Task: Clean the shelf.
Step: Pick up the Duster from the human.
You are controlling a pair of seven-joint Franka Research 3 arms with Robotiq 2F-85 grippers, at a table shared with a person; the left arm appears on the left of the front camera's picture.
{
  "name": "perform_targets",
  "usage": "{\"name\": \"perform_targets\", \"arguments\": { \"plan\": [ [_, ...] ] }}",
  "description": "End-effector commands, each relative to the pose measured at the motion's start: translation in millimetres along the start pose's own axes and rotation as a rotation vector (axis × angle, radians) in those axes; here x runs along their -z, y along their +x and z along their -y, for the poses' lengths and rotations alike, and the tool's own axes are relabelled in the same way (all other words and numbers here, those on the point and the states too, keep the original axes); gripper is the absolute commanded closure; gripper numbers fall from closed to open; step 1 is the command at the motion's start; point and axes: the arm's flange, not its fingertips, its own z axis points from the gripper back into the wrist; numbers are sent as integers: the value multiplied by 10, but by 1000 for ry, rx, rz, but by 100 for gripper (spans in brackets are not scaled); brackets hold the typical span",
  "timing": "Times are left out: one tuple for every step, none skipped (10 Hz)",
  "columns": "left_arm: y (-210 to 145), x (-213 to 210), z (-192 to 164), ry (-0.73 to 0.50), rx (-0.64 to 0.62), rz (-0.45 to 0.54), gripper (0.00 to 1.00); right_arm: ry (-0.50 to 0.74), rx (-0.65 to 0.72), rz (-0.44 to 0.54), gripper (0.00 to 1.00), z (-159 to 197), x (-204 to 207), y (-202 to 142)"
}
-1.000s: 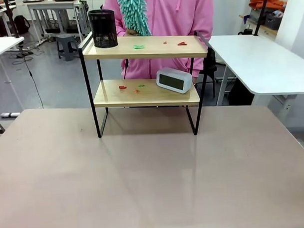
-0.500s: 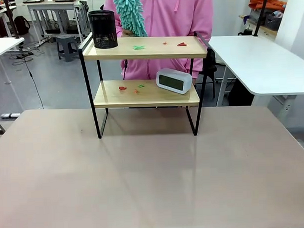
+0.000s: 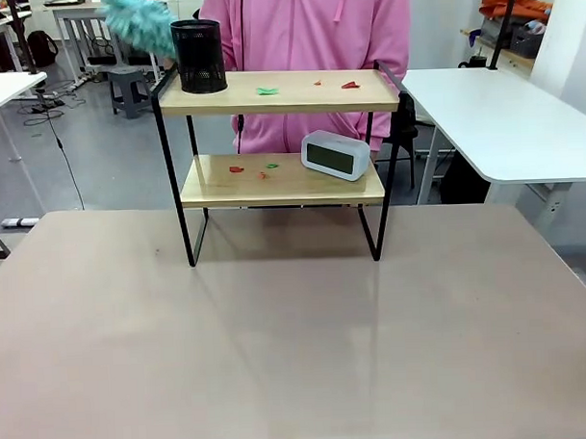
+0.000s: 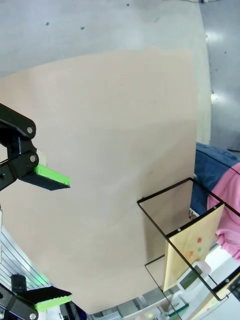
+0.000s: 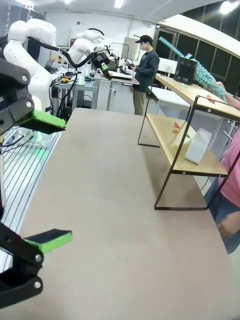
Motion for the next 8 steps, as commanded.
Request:
{"name": "perform_targets", "arguments": {
  "plan": [
    [33, 34, 1, -17, 23, 12, 0, 31, -26, 4, 0, 23, -37, 29],
    [33, 34, 1, -17, 23, 12, 0, 31, -26, 4, 0, 23, -37, 29],
    [33, 34, 1, -17, 23, 12, 0, 31, -26, 4, 0, 23, -37, 29],
    [33, 34, 1, -17, 23, 12, 0, 31, -26, 4, 0, 23, -37, 29],
    [33, 34, 1, -17, 23, 12, 0, 31, -26, 4, 0, 23, -37, 29],
    [33, 34, 1, -17, 23, 12, 0, 31, -26, 4, 0, 23, -37, 29],
    [33, 34, 1, -17, 23, 12, 0, 31, -26, 4, 0, 23, -37, 29],
    [33, 34, 1, -17, 23, 12, 0, 31, -26, 4, 0, 23, -37, 29]
  ]
}}
